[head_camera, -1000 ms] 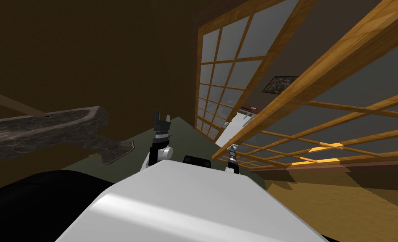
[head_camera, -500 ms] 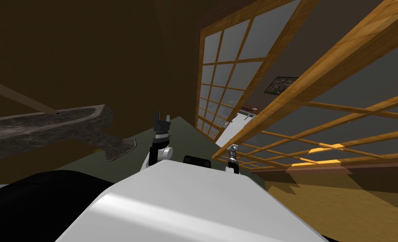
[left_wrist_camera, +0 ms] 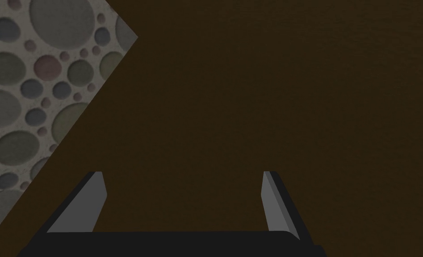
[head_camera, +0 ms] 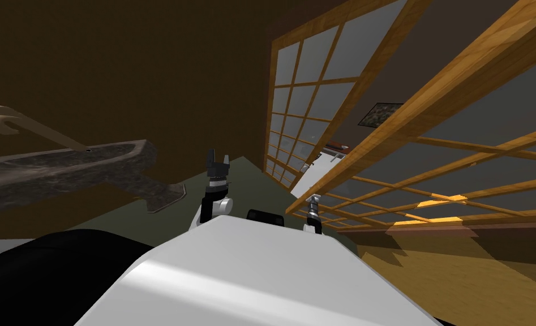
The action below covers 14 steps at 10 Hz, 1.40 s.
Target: Pull the door open
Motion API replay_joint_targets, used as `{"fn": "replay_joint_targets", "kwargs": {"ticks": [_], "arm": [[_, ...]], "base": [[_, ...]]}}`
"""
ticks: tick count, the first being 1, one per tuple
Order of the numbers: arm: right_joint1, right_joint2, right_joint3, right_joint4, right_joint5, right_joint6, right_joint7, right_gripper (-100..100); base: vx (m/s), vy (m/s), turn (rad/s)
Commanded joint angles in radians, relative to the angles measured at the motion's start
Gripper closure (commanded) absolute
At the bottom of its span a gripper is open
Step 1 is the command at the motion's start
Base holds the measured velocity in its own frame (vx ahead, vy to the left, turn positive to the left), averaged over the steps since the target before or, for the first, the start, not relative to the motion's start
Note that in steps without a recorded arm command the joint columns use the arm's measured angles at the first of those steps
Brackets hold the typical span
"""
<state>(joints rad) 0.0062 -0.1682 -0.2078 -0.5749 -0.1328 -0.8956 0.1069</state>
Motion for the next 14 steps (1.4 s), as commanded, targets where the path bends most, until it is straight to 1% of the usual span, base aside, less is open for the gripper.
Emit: {"fn": "replay_joint_targets", "kwargs": {"ticks": [1,2,3,4,5,6,7,8,9,11,13,14], "arm": [[0.007,-0.013,-0.009,0.014,-0.013,0.008,-0.035,100],[0.005,-0.016,0.000,0.014,-0.021,0.008,-0.071,100],[0.005,-0.016,0.000,0.014,-0.021,0.008,-0.073,100],[0.003,-0.019,0.009,0.013,-0.030,0.007,-0.113,100],[0.000,-0.022,0.018,0.013,-0.040,0.007,-0.139,100],[0.000,-0.022,0.018,0.013,-0.040,0.007,-0.154,100],[-0.002,-0.025,0.028,0.012,-0.050,0.007,-0.190,100],[-0.002,-0.025,0.028,0.012,-0.050,0.007,-0.194,100],[-0.004,-0.029,0.038,0.012,-0.059,0.006,-0.230,100],[-0.004,-0.029,0.038,0.007,-0.059,0.006,-0.235,100],[-0.004,-0.029,0.038,0.012,-0.059,0.006,-0.235,100],[-0.007,-0.032,0.048,0.012,-0.070,0.006,-0.276,100]], "base": [[-0.045,-0.027,0.036],[-0.038,-0.023,0.055],[-0.027,-0.005,0.031],[-0.040,-0.017,0.061],[-0.072,-0.039,0.091],[-0.051,-0.021,0.052],[-0.054,-0.018,0.052],[-0.041,-0.017,0.018],[-0.046,-0.023,0.070],[-0.035,-0.008,0.014],[0.004,0.001,0.001],[-0.022,-0.017,0.055]]}}
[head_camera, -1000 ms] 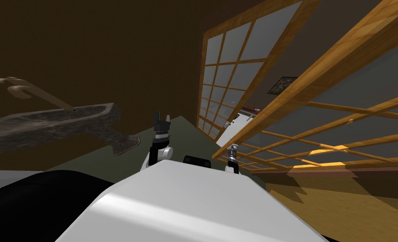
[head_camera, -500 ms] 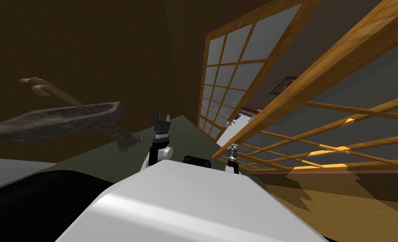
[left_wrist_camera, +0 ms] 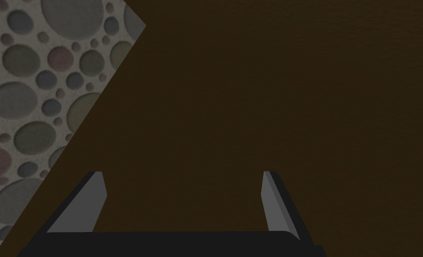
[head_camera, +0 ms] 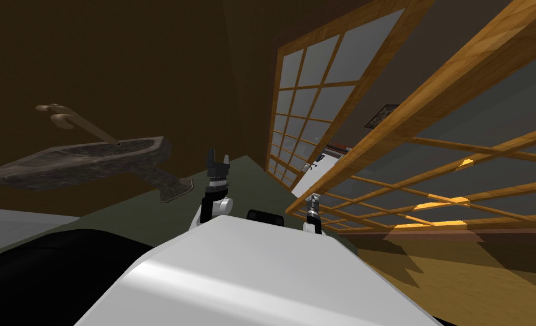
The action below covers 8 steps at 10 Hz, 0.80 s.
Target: Pull the door open
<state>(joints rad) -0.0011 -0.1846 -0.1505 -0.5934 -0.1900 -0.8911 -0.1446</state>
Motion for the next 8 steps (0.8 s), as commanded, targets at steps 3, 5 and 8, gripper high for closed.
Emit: {"fn": "replay_joint_targets", "kwargs": {"ticks": [3,5,8], "arm": [[-0.004,-0.023,0.012,0.029,-0.034,0.001,-0.092,100],[-0.004,-0.023,0.012,0.029,-0.034,0.001,-0.107,100],[-0.007,-0.027,0.023,0.031,-0.045,0.001,-0.148,100]], "base": [[-0.063,-0.028,0.070],[-0.034,-0.019,0.027],[-0.023,-0.003,0.023]]}}
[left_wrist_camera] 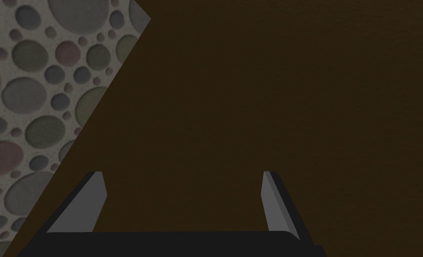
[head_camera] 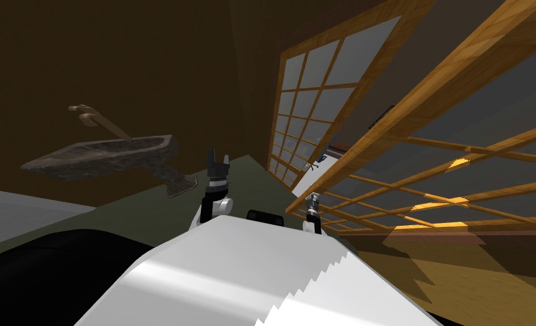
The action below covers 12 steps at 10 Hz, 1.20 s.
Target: Pull the door open
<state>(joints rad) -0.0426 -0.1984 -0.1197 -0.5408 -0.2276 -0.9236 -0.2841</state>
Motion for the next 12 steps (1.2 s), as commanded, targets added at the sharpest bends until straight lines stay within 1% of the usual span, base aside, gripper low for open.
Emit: {"fn": "replay_joint_targets", "kwargs": {"ticks": [1,2,3,4,5,6,7,8,10,12], "arm": [[0.035,-0.013,-0.008,-0.024,-0.008,0.033,-0.009,100],[0.035,-0.013,-0.008,-0.024,-0.008,0.033,-0.009,100],[0.032,-0.017,0.003,-0.024,-0.019,0.033,-0.050,100],[0.029,-0.021,0.014,-0.025,-0.030,0.032,-0.077,100],[0.029,-0.021,0.014,-0.025,-0.030,0.032,-0.092,100],[0.027,-0.024,0.025,-0.025,-0.041,0.032,-0.125,100],[0.027,-0.024,0.025,-0.025,-0.041,0.032,-0.133,100],[0.018,-0.017,0.041,-0.060,-0.044,0.031,-0.154,-100],[0.018,-0.015,0.048,-0.064,-0.057,0.033,-0.190,-100],[0.017,-0.013,0.057,-0.071,-0.075,0.035,-0.238,-100]], "base": [[-0.018,-0.012,0.025],[-0.003,-0.012,-0.008],[-0.034,-0.031,0.062],[-0.074,-0.032,0.116],[-0.068,-0.019,0.048],[-0.065,-0.017,0.075],[-0.045,-0.012,0.046],[-0.054,0.011,0.084],[-0.058,-0.018,0.030],[-0.067,-0.051,0.035]]}}
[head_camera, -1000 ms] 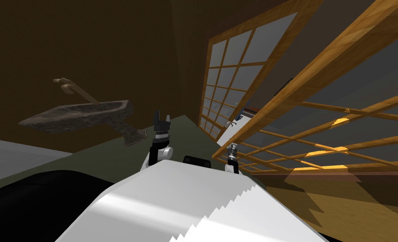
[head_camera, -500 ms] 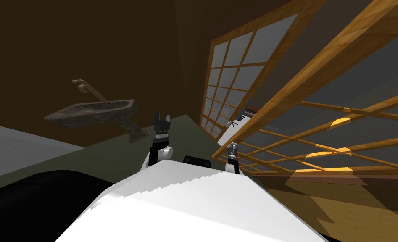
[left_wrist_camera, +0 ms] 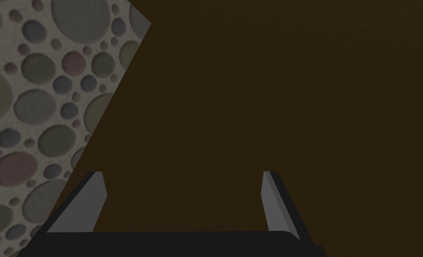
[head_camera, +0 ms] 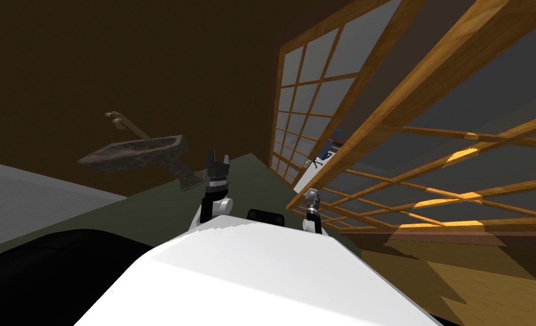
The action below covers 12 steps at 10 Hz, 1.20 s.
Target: Pull the door open
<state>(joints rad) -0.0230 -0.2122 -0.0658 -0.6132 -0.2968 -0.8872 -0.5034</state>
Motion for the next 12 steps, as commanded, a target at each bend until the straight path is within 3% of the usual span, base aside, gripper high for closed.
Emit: {"fn": "replay_joint_targets", "kwargs": {"ticks": [1,12], "arm": [[-0.002,0.001,0.008,-0.002,-0.017,0.000,-0.047,-100],[-0.005,0.013,0.061,-0.041,-0.125,0.015,-0.331,-100]], "base": [[-0.079,-0.037,0.060],[-0.070,-0.022,0.053]]}}
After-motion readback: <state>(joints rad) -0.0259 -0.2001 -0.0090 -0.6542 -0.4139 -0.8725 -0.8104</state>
